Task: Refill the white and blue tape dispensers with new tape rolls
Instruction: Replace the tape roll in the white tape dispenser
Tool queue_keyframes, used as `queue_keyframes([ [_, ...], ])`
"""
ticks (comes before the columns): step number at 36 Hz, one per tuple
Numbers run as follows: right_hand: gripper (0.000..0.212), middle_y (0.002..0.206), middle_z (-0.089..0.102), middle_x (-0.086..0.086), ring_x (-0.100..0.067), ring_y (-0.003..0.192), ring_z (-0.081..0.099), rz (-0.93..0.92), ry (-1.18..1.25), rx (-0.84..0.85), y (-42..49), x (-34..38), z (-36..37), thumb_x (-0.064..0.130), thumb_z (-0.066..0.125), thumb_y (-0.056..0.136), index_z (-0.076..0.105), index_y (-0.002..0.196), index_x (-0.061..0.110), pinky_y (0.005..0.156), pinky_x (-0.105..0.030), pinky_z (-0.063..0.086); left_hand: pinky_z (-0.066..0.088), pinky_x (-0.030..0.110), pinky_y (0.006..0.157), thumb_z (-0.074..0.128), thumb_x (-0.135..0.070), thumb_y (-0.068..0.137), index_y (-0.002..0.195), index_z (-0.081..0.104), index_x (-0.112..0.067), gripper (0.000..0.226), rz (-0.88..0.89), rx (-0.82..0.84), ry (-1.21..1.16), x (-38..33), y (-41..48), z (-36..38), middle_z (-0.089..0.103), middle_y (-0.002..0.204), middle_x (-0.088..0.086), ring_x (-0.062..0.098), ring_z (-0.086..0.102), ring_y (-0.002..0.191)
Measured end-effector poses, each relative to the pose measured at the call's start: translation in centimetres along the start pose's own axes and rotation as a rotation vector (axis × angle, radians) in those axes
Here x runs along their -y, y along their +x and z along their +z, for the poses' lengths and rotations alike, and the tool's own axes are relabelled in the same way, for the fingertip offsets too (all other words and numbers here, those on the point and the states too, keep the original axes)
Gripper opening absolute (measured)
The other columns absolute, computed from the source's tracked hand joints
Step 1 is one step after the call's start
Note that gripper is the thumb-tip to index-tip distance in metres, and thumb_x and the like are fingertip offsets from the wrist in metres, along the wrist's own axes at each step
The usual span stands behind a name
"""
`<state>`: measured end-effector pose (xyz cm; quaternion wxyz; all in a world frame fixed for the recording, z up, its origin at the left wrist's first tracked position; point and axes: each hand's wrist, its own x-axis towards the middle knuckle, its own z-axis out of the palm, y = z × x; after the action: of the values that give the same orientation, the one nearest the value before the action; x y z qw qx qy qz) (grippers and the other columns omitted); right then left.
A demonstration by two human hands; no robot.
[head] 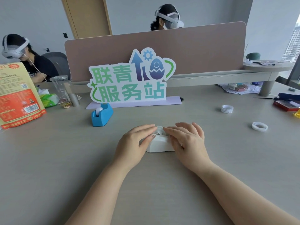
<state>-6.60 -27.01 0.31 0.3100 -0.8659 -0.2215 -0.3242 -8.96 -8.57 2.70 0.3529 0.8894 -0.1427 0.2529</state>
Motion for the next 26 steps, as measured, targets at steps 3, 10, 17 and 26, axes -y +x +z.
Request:
queue_keyframes([
  [3,0.035,0.107,0.07,0.017,-0.023,0.108,0.059,0.0,0.001,0.011,0.0,0.1,-0.1,0.026,0.041,0.086,0.067,0.109,0.03,0.102,-0.049,0.028,0.036,0.004,0.093,0.07,-0.023,0.082,0.111,0.068,-0.028,0.03,-0.019,-0.016,-0.014,-0.2,-0.1,0.2,0.061,0.117,-0.019,-0.007,0.054,0.109],
  [10,0.036,0.11,0.069,0.017,-0.023,0.114,0.056,-0.001,-0.003,0.029,0.1,0.2,0.0,0.028,0.039,0.088,0.066,0.111,0.032,0.104,-0.054,0.026,0.037,0.002,0.09,0.079,-0.023,0.072,0.102,0.072,-0.024,0.031,-0.055,-0.085,-0.009,-0.5,0.1,0.6,0.065,0.106,-0.019,-0.005,0.057,0.103],
  [17,0.035,0.118,0.065,0.017,-0.021,0.116,0.053,0.0,-0.004,0.04,0.1,0.4,0.2,0.022,0.043,0.09,0.064,0.116,0.033,0.105,-0.053,0.025,0.038,0.002,0.087,0.079,-0.023,0.071,0.1,0.073,-0.019,0.03,-0.125,-0.103,-0.02,-0.7,-0.1,0.9,0.068,0.103,-0.012,-0.003,0.058,0.097],
  [26,0.039,0.129,0.058,0.019,-0.012,0.121,0.05,0.044,0.077,-0.008,0.1,0.1,0.1,0.019,0.045,0.087,0.06,0.119,0.035,0.11,-0.041,0.018,0.048,0.019,0.09,0.079,-0.022,0.071,0.101,0.071,-0.02,0.031,-0.153,-0.102,-0.069,-0.3,-0.2,1.7,0.069,0.102,-0.009,0.002,0.063,0.094],
])
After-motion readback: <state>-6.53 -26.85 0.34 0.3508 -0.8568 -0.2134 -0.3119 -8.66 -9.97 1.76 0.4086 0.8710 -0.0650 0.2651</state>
